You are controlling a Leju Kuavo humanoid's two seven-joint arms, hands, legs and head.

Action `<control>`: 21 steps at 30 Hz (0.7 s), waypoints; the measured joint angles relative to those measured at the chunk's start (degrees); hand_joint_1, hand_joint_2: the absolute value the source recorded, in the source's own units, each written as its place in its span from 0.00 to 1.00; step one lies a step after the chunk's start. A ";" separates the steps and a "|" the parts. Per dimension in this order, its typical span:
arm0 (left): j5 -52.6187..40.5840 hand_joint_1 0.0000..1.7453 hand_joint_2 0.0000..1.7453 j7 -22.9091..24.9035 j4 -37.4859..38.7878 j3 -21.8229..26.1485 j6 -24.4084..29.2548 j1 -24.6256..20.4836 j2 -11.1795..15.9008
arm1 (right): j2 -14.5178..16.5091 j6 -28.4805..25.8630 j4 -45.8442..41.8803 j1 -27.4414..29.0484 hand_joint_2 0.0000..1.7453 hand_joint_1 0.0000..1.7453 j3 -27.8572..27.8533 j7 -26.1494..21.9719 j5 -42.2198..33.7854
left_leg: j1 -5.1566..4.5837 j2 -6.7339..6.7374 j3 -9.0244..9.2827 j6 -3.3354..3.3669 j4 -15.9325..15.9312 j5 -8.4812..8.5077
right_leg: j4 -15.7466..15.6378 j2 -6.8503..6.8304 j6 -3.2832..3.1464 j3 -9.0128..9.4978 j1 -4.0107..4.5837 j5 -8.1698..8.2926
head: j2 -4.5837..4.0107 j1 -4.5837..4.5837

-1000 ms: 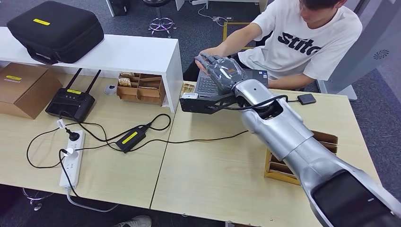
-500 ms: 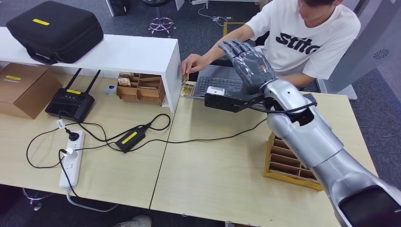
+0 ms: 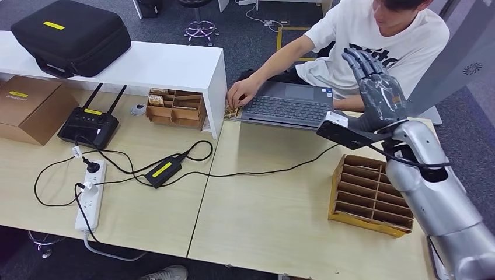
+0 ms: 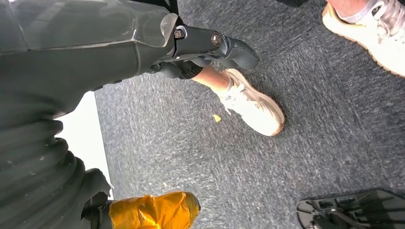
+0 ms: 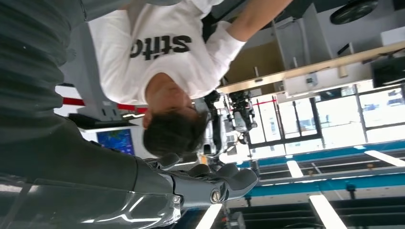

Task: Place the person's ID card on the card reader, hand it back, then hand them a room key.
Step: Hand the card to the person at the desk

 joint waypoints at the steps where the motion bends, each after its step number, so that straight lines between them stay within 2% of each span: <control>1: 0.09 0.00 1.00 0.00 0.00 0.40 0.12 0.01 -0.01 | -0.96 -0.99 -1.30 2.95 1.00 0.00 -2.19 -0.91 -0.23 | 0.00 0.00 0.00 0.03 0.00 -0.03 | -0.02 0.00 0.01 0.02 0.00 -0.01 | 0.00 -0.01; 6: 0.64 0.00 1.00 0.00 0.00 2.17 0.90 0.14 -0.14 | -2.70 -6.09 -8.24 19.37 1.00 0.00 -12.70 -5.32 -1.05 | 0.00 -0.08 -0.03 0.10 -0.01 -0.16 | -0.02 -0.11 0.15 0.04 0.00 -0.15 | 0.00 -0.02; 12: 1.00 0.00 1.00 0.00 0.00 4.31 1.46 0.45 -0.52 | -1.54 -9.20 -15.86 36.73 1.00 0.00 -23.01 -8.38 -0.65 | 0.04 -0.17 0.00 0.06 -0.04 -0.29 | 0.00 -0.22 0.15 0.11 0.03 -0.37 | 0.00 -0.02; 16: 0.71 0.00 1.00 0.00 0.00 5.38 1.82 0.51 -0.70 | -0.33 -9.37 -17.66 42.70 1.00 0.00 -27.99 -8.74 -0.66 | 0.02 -0.08 0.03 0.07 -0.05 -0.30 | 0.00 -0.13 0.15 0.09 0.02 -0.38 | 0.00 -0.02; 21: 0.25 0.00 1.00 0.00 0.00 6.04 2.14 0.49 -0.84 | 0.65 -9.27 -18.18 45.34 1.00 0.00 -31.43 -9.29 0.48 | 0.01 -0.02 0.07 0.07 -0.05 -0.30 | 0.00 -0.08 0.12 0.10 0.01 -0.33 | 0.00 -0.02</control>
